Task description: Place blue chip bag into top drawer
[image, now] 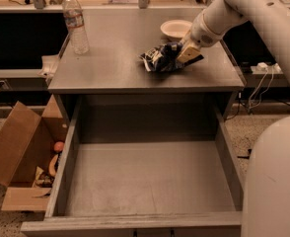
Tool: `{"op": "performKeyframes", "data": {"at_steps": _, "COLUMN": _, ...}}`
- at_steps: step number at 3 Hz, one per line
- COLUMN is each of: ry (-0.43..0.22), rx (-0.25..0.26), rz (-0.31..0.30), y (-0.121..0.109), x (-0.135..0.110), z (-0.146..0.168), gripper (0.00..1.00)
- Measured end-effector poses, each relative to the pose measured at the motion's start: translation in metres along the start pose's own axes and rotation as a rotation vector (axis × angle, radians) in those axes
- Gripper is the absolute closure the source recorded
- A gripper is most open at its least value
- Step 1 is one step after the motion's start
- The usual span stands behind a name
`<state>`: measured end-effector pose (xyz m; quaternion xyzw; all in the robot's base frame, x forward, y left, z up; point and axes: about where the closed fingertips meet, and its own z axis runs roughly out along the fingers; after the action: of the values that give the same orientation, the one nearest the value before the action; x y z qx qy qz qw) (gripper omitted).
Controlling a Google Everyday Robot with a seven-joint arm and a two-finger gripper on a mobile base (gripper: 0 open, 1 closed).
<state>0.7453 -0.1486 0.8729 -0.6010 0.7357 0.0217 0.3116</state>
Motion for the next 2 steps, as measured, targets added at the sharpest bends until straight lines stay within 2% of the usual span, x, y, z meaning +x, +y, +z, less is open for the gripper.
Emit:
{"op": "performKeyframes", "data": {"at_steps": 1, "ry": -0.081, "rx": 0.013, "rz": -0.025, "y": 0.021, "x": -0.015, "z": -0.032, "gripper": 0.94}}
{"op": "performKeyframes", "data": {"at_steps": 2, "ry": -0.147, "rx": -0.002, "rz": -0.031, "y": 0.065, "x": -0.026, "z": -0.067, "gripper": 1.0}}
